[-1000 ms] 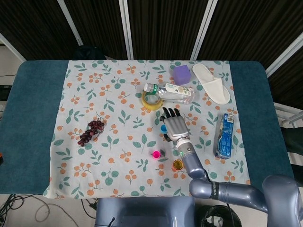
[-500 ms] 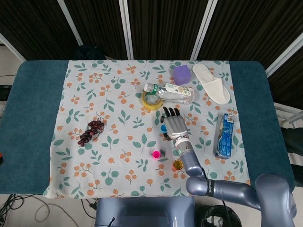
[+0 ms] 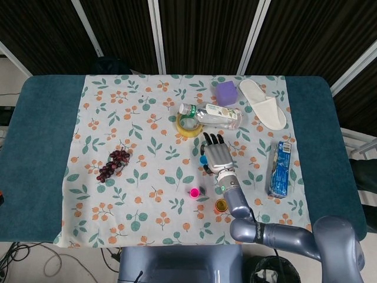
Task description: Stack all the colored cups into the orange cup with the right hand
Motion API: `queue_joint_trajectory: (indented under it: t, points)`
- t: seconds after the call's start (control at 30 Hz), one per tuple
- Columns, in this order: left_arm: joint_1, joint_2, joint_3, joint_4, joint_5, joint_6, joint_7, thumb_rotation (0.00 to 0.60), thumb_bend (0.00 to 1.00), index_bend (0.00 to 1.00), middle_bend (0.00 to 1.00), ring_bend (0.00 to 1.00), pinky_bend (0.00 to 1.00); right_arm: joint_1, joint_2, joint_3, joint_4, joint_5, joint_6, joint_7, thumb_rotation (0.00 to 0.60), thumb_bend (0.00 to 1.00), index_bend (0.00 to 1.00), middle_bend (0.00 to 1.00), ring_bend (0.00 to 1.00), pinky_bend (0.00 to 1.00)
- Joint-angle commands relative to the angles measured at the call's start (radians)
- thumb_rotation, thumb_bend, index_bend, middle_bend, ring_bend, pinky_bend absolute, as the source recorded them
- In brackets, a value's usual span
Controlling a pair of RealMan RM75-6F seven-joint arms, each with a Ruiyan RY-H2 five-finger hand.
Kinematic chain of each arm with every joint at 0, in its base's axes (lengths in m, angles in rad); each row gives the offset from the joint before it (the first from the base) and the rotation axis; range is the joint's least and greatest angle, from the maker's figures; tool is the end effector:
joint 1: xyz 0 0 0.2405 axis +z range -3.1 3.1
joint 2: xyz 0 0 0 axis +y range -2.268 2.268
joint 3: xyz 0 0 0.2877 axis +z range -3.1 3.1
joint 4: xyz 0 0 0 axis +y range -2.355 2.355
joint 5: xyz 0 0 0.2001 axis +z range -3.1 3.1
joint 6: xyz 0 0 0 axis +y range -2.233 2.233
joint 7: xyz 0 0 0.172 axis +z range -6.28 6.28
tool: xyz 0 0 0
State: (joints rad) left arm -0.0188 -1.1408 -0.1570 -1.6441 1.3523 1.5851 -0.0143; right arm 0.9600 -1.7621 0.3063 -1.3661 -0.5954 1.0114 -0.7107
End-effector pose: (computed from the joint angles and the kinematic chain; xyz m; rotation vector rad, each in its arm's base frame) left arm -0.3497 0.2037 0.2143 -1.0846 -0.8951 -0.9572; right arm -0.1092 -0.4290 -0.0678 1.7344 -1.0402 0.7615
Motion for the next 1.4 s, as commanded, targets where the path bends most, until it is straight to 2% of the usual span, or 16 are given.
queue_joint_trajectory:
  t: [0.03,0.17,0.4,0.47,0.63,0.67,0.8,0.93,1.2,1.27,1.4]
  points:
    - [0.000,0.000,0.001,0.000,0.000,0.000,0.000,0.600,0.76,0.15,0.01,0.00,0.00,0.000,0.000,-0.001,-0.002,-0.001,0.001,0.003,0.600,0.39,0.47,0.00,0.01,0.08]
    - [0.000,0.000,0.001,0.000,0.001,0.000,0.002,0.600,0.76,0.15,0.01,0.00,0.00,0.000,0.002,0.000,-0.008,0.000,0.003,0.009,0.600,0.39,0.51,0.00,0.01,0.09]
    - [0.001,0.000,0.000,0.000,-0.001,0.000,0.000,0.600,0.76,0.15,0.01,0.00,0.00,-0.007,0.028,0.002,-0.050,-0.020,0.023,0.019,0.600,0.39,0.51,0.00,0.01,0.09]
    - [0.000,0.000,-0.001,0.000,-0.001,-0.001,0.000,0.600,0.76,0.15,0.01,0.00,0.00,-0.019,0.062,0.002,-0.104,-0.039,0.045,0.020,0.600,0.39,0.51,0.00,0.01,0.09]
    - [-0.001,-0.002,0.001,0.001,0.004,0.000,0.003,0.600,0.76,0.15,0.01,0.00,0.00,-0.075,0.216,-0.026,-0.354,-0.079,0.090,0.014,0.600,0.39,0.51,0.00,0.01,0.09]
    - [-0.001,-0.002,0.001,0.001,0.004,0.000,0.004,0.600,0.76,0.15,0.01,0.00,0.00,-0.081,0.230,-0.031,-0.376,-0.086,0.094,0.012,0.600,0.39,0.51,0.00,0.01,0.09]
    - [-0.002,-0.004,0.003,0.000,0.009,0.002,0.008,0.600,0.76,0.15,0.01,0.00,0.00,-0.145,0.349,-0.091,-0.562,-0.176,0.162,0.001,0.600,0.39,0.51,0.00,0.01,0.08]
    - [-0.002,-0.006,0.003,-0.002,0.010,0.005,0.012,0.600,0.76,0.15,0.01,0.00,0.00,-0.237,0.455,-0.184,-0.723,-0.311,0.235,0.028,0.600,0.39,0.51,0.00,0.01,0.09]
    - [-0.002,-0.007,0.003,-0.004,0.013,0.007,0.015,0.600,0.76,0.15,0.01,0.00,0.00,-0.348,0.526,-0.313,-0.788,-0.526,0.321,0.051,0.600,0.39,0.51,0.00,0.01,0.09]
    - [-0.002,-0.007,0.005,-0.004,0.013,0.006,0.016,0.600,0.76,0.15,0.01,0.00,0.00,-0.388,0.542,-0.368,-0.804,-0.601,0.345,0.055,0.600,0.39,0.51,0.00,0.01,0.08]
    - [-0.002,-0.008,0.006,-0.004,0.015,0.005,0.020,0.600,0.76,0.15,0.01,0.00,0.00,-0.431,0.544,-0.403,-0.788,-0.682,0.364,0.083,0.600,0.39,0.51,0.00,0.01,0.09]
